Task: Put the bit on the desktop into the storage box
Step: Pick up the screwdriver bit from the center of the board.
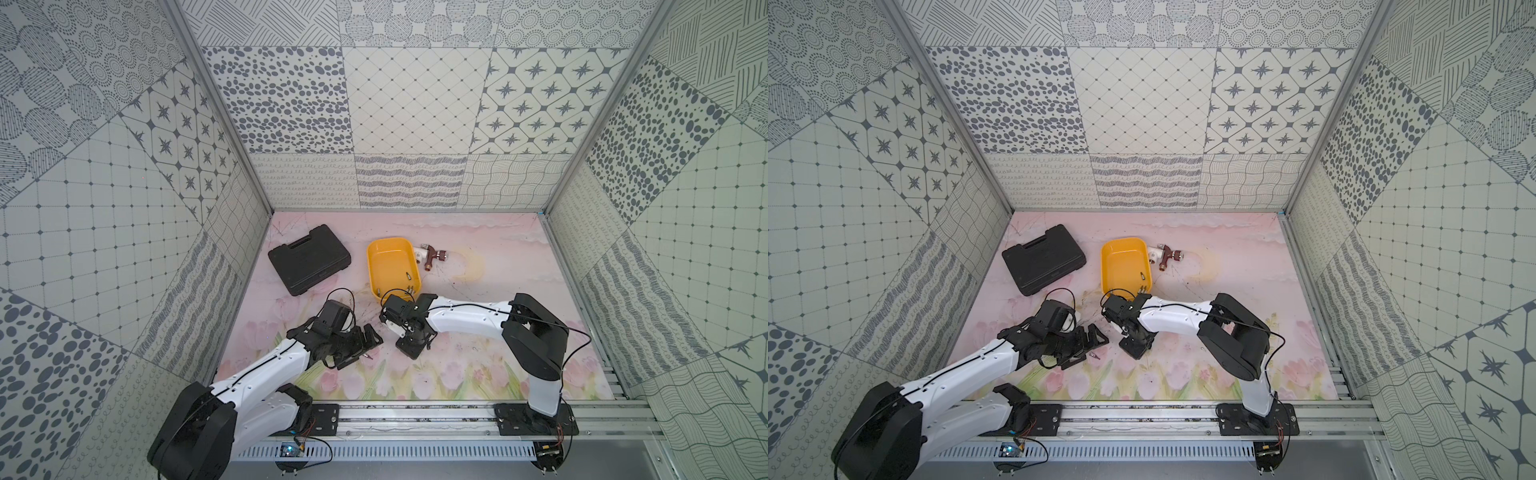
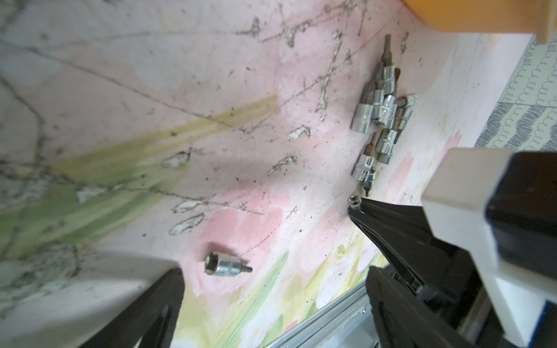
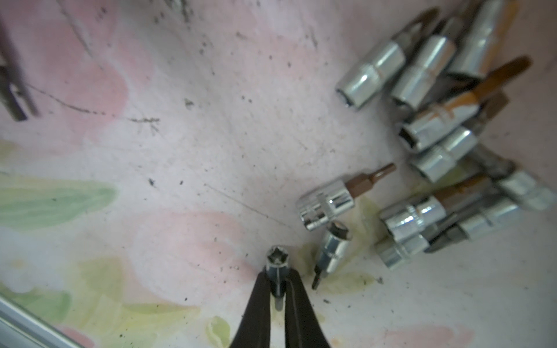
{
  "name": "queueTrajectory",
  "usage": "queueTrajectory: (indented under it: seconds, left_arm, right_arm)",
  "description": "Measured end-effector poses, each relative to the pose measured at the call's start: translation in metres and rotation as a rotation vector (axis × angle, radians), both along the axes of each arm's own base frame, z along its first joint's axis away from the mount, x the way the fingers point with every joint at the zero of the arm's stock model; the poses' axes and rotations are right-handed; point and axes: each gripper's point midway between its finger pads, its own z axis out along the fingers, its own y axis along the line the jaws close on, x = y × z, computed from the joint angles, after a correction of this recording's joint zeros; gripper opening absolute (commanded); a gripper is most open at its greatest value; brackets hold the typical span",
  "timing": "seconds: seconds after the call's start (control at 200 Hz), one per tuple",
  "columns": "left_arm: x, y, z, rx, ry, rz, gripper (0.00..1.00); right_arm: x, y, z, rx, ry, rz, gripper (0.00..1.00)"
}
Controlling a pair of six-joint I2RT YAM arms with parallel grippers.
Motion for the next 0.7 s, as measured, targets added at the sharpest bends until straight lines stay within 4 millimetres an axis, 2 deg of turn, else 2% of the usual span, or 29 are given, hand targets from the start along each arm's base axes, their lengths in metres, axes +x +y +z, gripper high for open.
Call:
queueTrajectory:
  seconds: [0.255, 0.555, 0.7]
  left_arm:
    - [0.0, 0.003, 0.0, 0.017, -0.005, 0.009, 0.99]
    - [-0.003, 0.008, -0.001, 0.034, 0.002, 0.016, 0.99]
    - [-0.004, 0.009, -0.001, 0.039, 0.004, 0.018, 0.99]
  right_arm:
    - [0.002, 0.004, 0.005, 0.024, -0.013, -0.001, 0.0]
    - [0.013, 0.011, 0.044, 0.12, -0.062, -0.02, 0.0]
    - [0.036, 0.016, 0.071, 0.186, -0.106, -0.064, 0.0]
